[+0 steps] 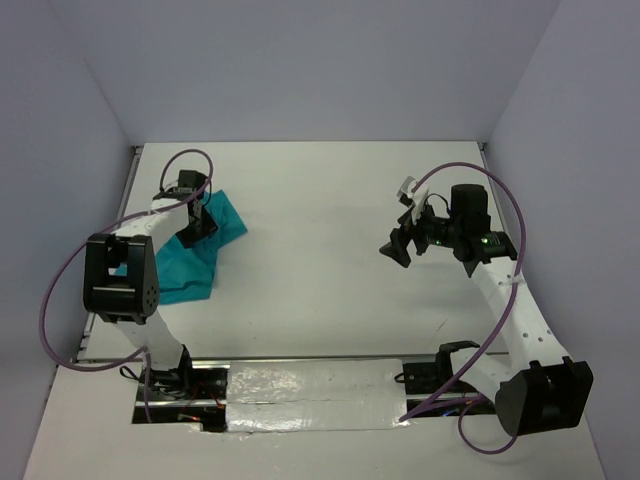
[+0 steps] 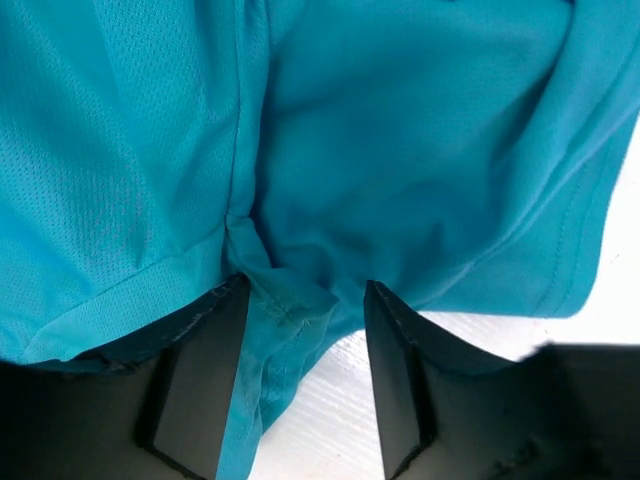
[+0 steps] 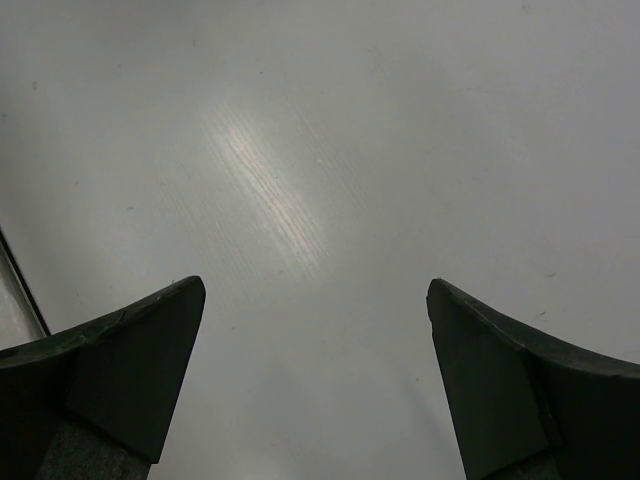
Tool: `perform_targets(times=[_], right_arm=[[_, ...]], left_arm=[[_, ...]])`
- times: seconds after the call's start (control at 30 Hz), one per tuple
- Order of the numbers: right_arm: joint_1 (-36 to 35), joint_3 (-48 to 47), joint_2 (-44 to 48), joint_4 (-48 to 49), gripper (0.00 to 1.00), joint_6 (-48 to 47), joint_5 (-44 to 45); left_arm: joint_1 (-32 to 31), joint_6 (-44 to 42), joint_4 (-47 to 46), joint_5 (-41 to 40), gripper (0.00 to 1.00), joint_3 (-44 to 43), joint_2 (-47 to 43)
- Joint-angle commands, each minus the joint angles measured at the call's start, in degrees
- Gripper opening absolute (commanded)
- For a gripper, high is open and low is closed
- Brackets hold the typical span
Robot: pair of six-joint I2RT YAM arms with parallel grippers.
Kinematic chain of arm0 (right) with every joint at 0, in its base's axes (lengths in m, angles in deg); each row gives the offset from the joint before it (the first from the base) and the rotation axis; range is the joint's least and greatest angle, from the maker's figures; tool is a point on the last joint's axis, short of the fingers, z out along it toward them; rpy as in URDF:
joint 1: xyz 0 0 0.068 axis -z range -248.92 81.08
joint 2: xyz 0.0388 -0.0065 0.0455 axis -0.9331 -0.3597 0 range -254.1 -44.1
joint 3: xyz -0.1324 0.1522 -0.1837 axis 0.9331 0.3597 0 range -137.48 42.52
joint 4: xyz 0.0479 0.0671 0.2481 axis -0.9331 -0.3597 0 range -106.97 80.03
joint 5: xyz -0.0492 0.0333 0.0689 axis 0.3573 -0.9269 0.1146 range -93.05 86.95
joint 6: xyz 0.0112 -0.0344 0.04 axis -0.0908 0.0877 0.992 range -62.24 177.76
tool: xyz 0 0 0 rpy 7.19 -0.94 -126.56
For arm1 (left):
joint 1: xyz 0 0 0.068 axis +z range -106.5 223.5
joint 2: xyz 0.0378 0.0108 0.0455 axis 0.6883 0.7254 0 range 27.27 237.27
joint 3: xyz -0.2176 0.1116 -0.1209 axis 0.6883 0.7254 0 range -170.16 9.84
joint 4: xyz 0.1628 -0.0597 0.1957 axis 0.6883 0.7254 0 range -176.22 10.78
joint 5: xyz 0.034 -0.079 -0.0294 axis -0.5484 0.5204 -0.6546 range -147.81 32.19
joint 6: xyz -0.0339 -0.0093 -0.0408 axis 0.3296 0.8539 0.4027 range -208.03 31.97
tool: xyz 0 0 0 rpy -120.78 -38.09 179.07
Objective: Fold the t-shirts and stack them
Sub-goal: Grab crumpled tshirt from the corner of the board with the left arm, then move the tshirt to the center of the board
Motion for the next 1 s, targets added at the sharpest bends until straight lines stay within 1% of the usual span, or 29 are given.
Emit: perform_targets(times=[0.0,0.07,0.1,0.17,0.2,0.27,0.37,0.43,0.47,0.53,0.63,0.83,0.97], right_arm=[[-0.37,-0.47,0.02,1.85,1.0,-0.05,0.13],[-0.28,-0.29,0.29,1.58,1.0,-0.31,0.22],[-0.37,-0.29,0.38,1.58,0.99,-0.31,0.22],[-0.37,-0.03,0.73,1.5,0.99,-0.4,0.57],[-0.37,0.06,0.82,1.41,0.99,-0.49,0.66],[-0.28,0.24,0.9,1.49,1.0,-0.4,0.58],[-0.28,0.24,0.91,1.58,1.0,-0.31,0.49],[-0.37,0.06,0.82,1.58,1.0,-0.4,0.4],[-0.37,0.06,0.73,1.41,1.0,-0.4,0.4],[-0.37,-0.11,0.73,1.32,0.99,-0.58,0.4],[-0.37,-0.38,0.55,1.49,1.0,-0.58,0.14],[-0.37,-0.82,0.38,2.2,0.99,-0.05,-0.04],[-0.37,-0.82,0.47,2.64,0.99,0.3,-0.04]], left_arm=[[0.71,-0.03,-0.91,-1.32,0.59,-0.16,1.78],[0.88,-0.12,-0.73,-1.23,0.57,-0.51,2.66],[0.88,-0.12,-0.56,-1.32,0.53,-0.6,2.84],[0.88,-0.12,-0.64,-1.23,0.49,-0.34,2.58],[0.88,-0.12,-0.82,-1.14,0.45,-0.25,2.23],[0.88,-0.2,-0.82,-1.05,0.4,-0.16,1.52],[0.88,-0.64,-0.21,-0.7,0.22,-0.43,0.56],[0.88,-1.26,-0.12,-0.09,0.16,-0.69,-1.72],[0.79,-1.52,-0.03,0.26,0.11,-0.87,-2.69],[0.53,-2.57,0.15,1.57,0.05,-1.74,-5.93],[-0.35,-4.51,1.46,4.03,0.0,-4.19,-9.28],[-3.07,-7.32,5.24,8.43,0.0,-9.47,-13.86],[-4.04,-7.94,6.56,11.15,0.0,-10.97,-15.09]])
